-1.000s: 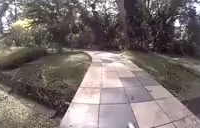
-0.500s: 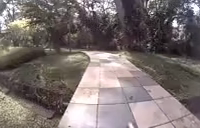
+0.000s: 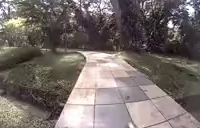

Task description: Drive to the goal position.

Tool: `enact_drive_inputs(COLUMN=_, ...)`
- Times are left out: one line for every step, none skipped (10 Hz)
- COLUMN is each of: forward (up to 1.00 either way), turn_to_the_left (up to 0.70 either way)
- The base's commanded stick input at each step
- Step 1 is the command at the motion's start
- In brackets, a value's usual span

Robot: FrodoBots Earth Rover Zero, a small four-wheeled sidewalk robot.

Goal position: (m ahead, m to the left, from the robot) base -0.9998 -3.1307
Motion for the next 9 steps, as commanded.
enact_drive_inputs(forward=0.00, turn_to_the_left=-0.95)
enact_drive_inputs(forward=0.00, turn_to_the_left=-0.28)
enact_drive_inputs(forward=0.00, turn_to_the_left=0.00)
enact_drive_inputs(forward=0.00, turn_to_the_left=0.00)
enact_drive_inputs(forward=0.00, turn_to_the_left=0.00)
enact_drive_inputs(forward=0.00, turn_to_the_left=0.00)
enact_drive_inputs(forward=0.00, turn_to_the_left=0.00)
enact_drive_inputs(forward=0.00, turn_to_the_left=0.00)
enact_drive_inputs(forward=0.00, turn_to_the_left=0.00)
